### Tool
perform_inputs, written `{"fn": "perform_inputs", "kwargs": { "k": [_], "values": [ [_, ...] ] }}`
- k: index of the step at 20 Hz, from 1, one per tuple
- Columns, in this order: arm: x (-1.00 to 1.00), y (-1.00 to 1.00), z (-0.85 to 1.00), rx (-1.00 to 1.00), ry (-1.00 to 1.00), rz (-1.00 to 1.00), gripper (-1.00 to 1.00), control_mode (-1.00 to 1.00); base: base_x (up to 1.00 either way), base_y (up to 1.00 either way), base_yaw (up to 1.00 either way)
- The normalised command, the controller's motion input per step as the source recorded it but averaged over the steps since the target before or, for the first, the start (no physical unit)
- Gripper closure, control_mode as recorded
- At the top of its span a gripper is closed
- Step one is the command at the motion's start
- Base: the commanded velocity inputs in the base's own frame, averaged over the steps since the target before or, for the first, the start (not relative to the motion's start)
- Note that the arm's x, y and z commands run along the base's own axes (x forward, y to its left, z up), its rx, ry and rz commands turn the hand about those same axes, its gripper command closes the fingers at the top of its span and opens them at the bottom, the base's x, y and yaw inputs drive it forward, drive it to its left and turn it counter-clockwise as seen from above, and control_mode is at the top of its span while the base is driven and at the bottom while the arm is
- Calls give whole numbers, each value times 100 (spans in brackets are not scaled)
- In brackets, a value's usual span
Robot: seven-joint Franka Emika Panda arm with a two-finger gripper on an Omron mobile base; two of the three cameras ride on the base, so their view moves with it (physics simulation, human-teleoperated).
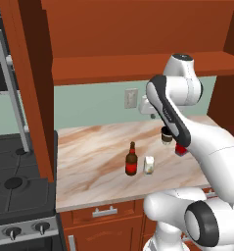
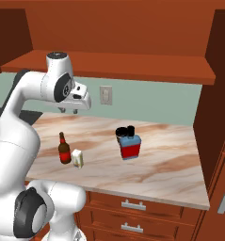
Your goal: Sort all alcoholic drinks to one cabinet, and non-alcoholic drinks to the other.
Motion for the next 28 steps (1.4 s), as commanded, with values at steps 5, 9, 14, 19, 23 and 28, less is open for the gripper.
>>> {"fn": "perform_inputs", "kwargs": {
  "k": [5,9,14,19,23,28],
  "values": [
    [-1,7,-7,-1,0,0,-100,-100,0,0,0],
    [-24,17,-19,-2,0,0,-100,-100,0,0,0],
    [-40,18,-17,-1,0,0,-100,-100,0,0,0],
    [-38,15,-12,-2,0,0,-100,-100,0,0,0],
    [-26,15,-12,-2,0,0,-100,-100,0,0,0],
    [-13,17,-19,-1,0,0,-100,-100,0,0,0]
  ]
}}
